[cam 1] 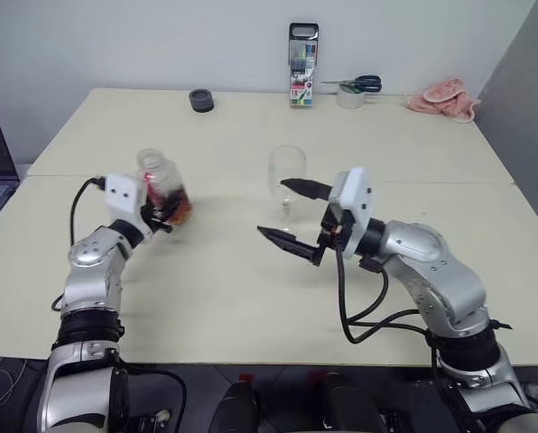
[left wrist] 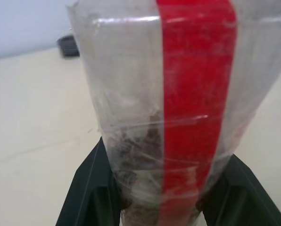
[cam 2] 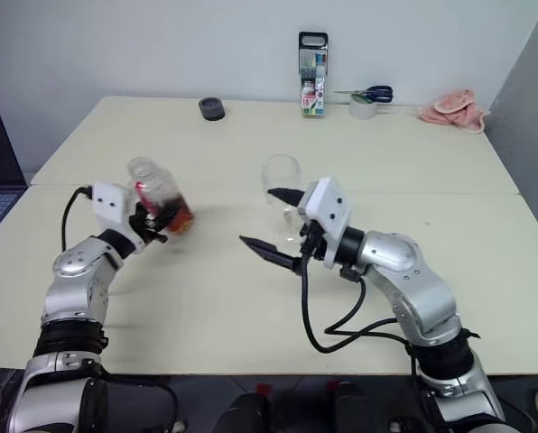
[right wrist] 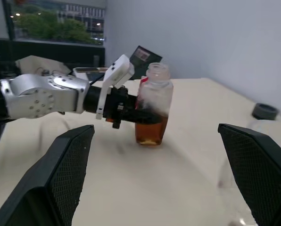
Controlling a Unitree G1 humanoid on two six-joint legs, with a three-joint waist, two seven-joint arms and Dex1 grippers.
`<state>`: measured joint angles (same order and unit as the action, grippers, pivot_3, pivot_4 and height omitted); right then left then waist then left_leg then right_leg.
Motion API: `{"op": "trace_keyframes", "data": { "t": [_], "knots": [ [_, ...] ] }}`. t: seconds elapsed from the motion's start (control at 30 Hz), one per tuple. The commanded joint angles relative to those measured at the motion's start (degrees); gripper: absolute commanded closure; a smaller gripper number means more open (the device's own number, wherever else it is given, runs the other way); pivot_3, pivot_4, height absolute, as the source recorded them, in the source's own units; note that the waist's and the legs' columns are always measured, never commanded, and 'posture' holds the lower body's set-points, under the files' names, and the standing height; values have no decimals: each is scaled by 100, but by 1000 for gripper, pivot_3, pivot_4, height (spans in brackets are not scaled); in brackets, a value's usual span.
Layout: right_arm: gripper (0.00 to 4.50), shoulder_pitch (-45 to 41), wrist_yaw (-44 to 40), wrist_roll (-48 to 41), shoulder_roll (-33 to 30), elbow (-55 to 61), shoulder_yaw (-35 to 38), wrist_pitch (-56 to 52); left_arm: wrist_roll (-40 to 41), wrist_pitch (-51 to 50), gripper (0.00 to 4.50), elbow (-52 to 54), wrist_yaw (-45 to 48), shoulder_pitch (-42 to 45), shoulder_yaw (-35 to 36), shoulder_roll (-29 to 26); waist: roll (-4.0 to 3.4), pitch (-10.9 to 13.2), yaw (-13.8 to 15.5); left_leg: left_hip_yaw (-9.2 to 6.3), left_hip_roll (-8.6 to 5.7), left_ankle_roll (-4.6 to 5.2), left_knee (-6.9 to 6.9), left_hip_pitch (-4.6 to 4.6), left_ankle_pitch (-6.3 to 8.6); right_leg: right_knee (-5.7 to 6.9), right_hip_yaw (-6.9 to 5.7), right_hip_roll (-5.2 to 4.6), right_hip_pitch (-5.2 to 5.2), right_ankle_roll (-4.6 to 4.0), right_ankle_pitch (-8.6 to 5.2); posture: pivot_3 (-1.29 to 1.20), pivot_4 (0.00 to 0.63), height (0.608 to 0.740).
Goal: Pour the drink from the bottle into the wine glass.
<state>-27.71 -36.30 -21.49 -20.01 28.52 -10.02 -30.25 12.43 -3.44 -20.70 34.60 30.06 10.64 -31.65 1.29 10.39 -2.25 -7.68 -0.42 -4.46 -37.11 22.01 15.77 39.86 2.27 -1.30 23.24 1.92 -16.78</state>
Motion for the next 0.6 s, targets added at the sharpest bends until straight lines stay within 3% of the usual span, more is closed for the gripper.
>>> {"op": "trace_keyframes", "data": {
  "t": [0.03, 0.17, 0.6],
  "knots": [
    [0, 143, 244, -93, -28, 415, 353, 30, -384, 133, 2815, 605, -160, 466, -280, -93, 0, 0, 9, 2, 0, 1, 1, -1, 1, 1, 0, 2, 0, 0, 0, 0, 150, 740],
    [0, 126, 357, -85, -154, 369, 408, -272, -1024, 532, 2815, 497, -299, 1090, -750, -120, 0, 0, 17, 7, 2, 9, 1, -4, 5, 2, 2, 8, 0, 0, 0, 0, 150, 740],
    [0, -82, 995, 97, 119, 120, 400, -420, -2628, 2710, 2815, -1316, -575, 2634, -1764, -464, 1, 1, -66, 13, -1, 10, 4, -3, 5, 1, 5, 8, 2, 0, 0, 0, 150, 740]
  ]
}}
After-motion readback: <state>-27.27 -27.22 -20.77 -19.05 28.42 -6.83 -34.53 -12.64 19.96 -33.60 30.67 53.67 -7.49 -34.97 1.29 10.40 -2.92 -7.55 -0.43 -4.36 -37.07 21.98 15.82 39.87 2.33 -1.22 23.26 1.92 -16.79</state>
